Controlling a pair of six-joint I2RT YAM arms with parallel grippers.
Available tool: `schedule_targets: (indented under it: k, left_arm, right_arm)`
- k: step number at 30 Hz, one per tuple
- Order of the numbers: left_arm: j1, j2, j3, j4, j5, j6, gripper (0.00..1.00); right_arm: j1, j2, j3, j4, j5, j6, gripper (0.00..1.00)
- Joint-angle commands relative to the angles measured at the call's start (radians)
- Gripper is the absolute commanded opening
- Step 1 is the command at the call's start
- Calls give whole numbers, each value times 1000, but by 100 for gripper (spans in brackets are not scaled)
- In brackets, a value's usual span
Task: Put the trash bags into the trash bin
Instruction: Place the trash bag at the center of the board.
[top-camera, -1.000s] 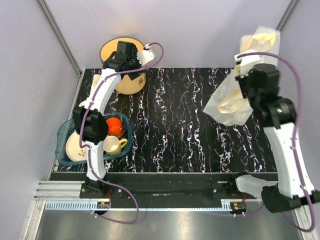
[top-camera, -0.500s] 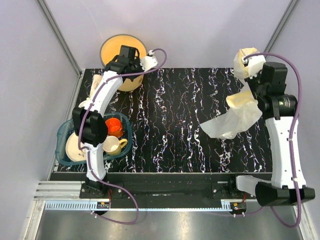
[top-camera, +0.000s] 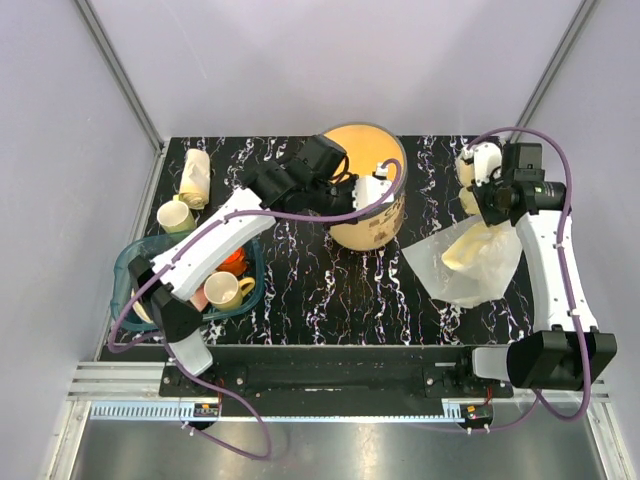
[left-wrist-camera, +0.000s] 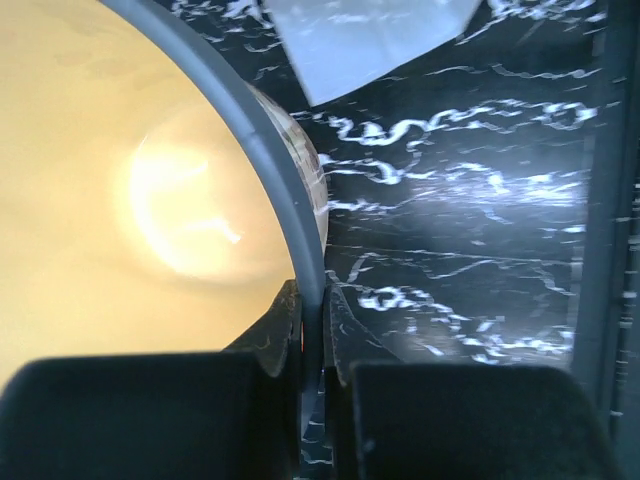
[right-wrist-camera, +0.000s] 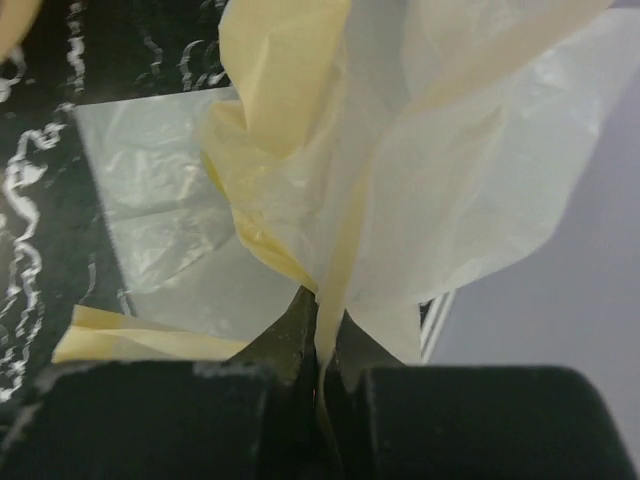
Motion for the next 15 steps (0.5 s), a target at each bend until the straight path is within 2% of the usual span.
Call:
schedule_targets:
  k: [1,4,7,8,10,12,15]
  left_arm:
    - [14,-88,-11,-53,45,-108,0]
    - [-17,-125,-67,-69,31,-116,0]
    - [-44,-160,-124,-82,19,-111,0]
    - [-59,-177,-140,-83,12,-107,0]
    - [-78,-191,-185,-86,-15,-82,0]
    - [-93,-199,-210,-85,-15,-79,0]
    - [-104,-207,-238,-86,-6,-85,0]
  right_arm:
    - [-7,-37,-81,-64,-275,8,8]
    - [-7,-19,-157,-59,-378,21,14]
    - [-7,25,-168,-58,-414,45,22]
    - [-7,35,-164,-59,-417,53,33]
    - [-7,52,-146,-82,-446,65,44]
    - [-7,56,-120,-95,-454,79,62]
    - [-7,65,-56,-166,-464,94,76]
